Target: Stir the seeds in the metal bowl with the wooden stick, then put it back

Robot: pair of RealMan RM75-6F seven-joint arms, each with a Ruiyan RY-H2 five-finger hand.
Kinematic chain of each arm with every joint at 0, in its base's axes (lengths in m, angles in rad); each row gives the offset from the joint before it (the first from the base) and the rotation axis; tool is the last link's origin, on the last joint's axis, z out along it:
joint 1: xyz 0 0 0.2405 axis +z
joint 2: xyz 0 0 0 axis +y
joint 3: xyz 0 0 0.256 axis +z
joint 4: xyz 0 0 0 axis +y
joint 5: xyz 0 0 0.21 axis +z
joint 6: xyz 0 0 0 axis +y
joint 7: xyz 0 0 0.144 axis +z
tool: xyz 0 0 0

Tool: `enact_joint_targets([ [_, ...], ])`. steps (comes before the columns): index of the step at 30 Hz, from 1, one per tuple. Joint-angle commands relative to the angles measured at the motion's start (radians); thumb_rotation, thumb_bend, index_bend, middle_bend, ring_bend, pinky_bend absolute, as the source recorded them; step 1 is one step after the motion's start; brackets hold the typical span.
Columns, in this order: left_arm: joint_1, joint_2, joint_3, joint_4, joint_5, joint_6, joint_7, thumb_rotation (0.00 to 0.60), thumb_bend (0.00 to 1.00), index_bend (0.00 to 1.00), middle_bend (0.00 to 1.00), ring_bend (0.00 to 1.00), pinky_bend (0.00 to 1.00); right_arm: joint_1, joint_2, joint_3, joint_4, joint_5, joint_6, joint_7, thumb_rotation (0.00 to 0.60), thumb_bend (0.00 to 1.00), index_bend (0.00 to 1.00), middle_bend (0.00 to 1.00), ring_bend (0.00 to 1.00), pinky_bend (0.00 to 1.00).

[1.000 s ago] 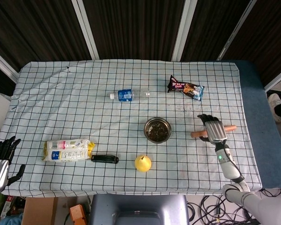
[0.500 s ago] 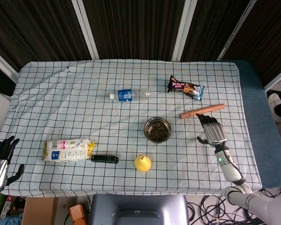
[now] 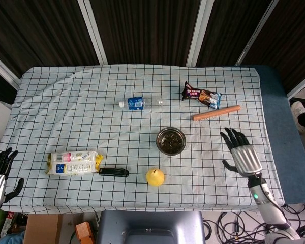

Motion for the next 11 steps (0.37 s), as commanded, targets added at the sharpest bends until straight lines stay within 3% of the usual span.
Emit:
enact_joint_targets([
  [1,0.002,0.01,0.02,-0.012,0.023,-0.008,0.004,0.6,0.4,0.0,0.0,0.0,0.02,-0.216,0.124,-0.133,-0.147,-0.106,0.269,-0.145,0.6,0.17,0.0,0.0,0.0,0.08],
  [11,0.003,0.01,0.029,-0.031,0.036,-0.011,0.04,0.6,0.4,0.0,0.0,0.0,0.02,-0.229,0.122,-0.102,-0.109,-0.079,0.224,-0.094,0.6,0.18,0.0,0.0,0.0,0.07],
])
